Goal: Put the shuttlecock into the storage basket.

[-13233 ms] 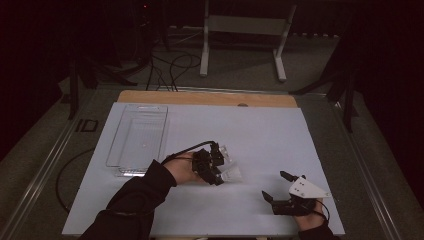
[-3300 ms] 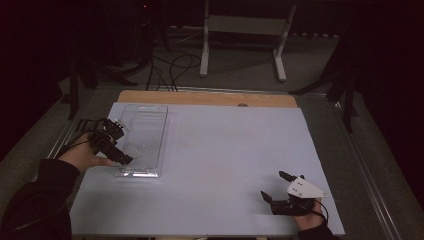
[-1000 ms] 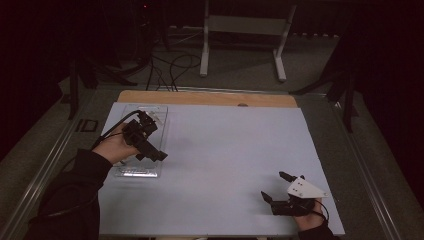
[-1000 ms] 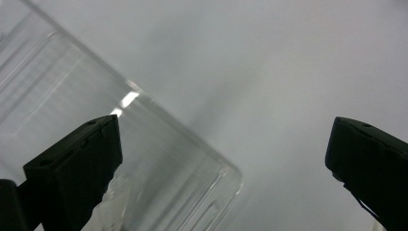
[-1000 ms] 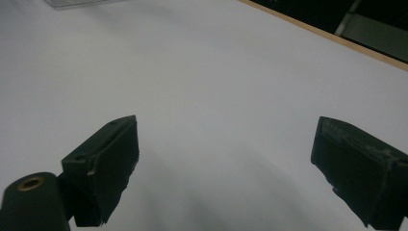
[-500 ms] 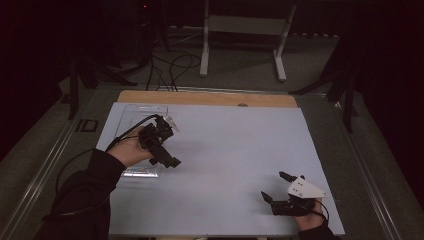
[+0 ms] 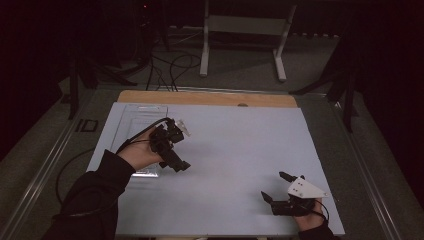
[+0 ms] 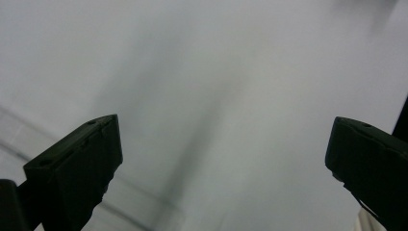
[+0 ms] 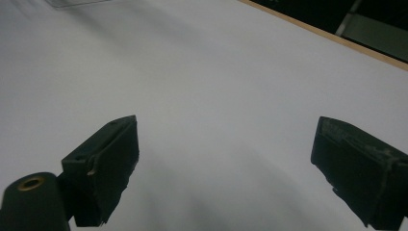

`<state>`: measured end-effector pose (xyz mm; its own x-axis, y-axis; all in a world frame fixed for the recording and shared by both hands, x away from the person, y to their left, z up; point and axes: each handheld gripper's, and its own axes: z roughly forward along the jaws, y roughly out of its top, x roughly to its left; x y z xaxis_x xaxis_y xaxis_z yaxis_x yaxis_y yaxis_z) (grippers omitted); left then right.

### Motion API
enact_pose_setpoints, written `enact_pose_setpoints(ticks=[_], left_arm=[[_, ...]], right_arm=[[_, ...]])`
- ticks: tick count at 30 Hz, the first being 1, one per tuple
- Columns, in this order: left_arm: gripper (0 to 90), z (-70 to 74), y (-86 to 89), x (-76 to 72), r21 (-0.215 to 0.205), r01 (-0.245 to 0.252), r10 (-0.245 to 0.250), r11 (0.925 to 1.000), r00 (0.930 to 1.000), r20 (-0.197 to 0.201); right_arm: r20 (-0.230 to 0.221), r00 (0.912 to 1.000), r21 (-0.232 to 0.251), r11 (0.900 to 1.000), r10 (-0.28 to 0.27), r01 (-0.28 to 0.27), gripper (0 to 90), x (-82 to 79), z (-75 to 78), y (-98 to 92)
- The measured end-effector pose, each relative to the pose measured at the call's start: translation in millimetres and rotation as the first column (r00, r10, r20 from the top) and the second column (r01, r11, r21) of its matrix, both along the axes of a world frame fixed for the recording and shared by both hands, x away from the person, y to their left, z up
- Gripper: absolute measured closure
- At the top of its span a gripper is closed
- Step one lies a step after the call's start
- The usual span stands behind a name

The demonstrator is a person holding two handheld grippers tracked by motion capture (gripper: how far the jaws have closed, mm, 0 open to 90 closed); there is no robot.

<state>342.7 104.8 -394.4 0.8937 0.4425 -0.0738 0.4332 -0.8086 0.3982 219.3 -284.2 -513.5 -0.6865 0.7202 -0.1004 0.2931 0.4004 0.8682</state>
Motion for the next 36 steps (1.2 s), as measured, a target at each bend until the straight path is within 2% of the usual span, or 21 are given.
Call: enact_pose_setpoints(ticks=[3, 8, 16, 21, 24, 28, 33, 36], left_arm=[[0.4, -2.0, -4.6, 0.0, -0.001, 0.001, -0.001, 1.0, 1.0, 0.003], [0.4, -5.7, -11.6, -1.6, -0.032, 0.001, -0.002, 0.9995, 1.0, -0.009], [0.4, -18.8, -25.1, -6.8, -0.058, 0.012, -0.013, 0.9983, 0.9998, -0.016], [0.4, -25.2, -28.9, -9.8, -0.084, -0.015, 0.015, 0.9964, 0.9999, 0.001], [0.4, -30.1, -31.0, -12.8, -0.085, -0.026, 0.026, 0.9961, 0.9996, 0.006], [0.4, -38.7, -32.0, -15.4, -0.106, -0.015, 0.015, 0.9943, 0.9999, -0.002], [0.4, -47.8, -33.0, -19.4, -0.088, -0.013, 0.014, 0.996, 0.9998, 0.017], [0.4, -50.3, -32.9, -23.9, -0.107, -0.012, 0.015, 0.9942, 0.9995, 0.028]], right_arm=[[0.0, 1.0, 0.0, 1.0, 0.002, -0.002, 9.3, 0.0, 0.0, 0.0], [0.007, 1.0, -0.002, 1.0, 0.003, -0.003, 9.3, 0.2, 0.3, -0.7], [0.006, 1.0, -0.002, 1.0, 0.002, -0.002, 9.3, 0.1, 0.2, -0.5], [0.003, 1.0, 0.0, 1.0, 0.005, -0.005, 9.3, -0.1, 0.2, -0.5], [0.006, 1.0, -0.001, 1.0, 0.004, -0.004, 9.3, 0.0, 0.2, -0.6], [0.008, 1.0, 0.002, 1.0, 0.003, -0.003, 9.3, -0.2, 0.6, -0.5], [0.006, 1.0, 0.001, 1.0, 0.004, -0.004, 9.3, -0.2, 0.4, -0.4], [0.008, 1.0, 0.001, 1.0, 0.005, -0.005, 9.3, -0.1, 0.5, -0.9]])
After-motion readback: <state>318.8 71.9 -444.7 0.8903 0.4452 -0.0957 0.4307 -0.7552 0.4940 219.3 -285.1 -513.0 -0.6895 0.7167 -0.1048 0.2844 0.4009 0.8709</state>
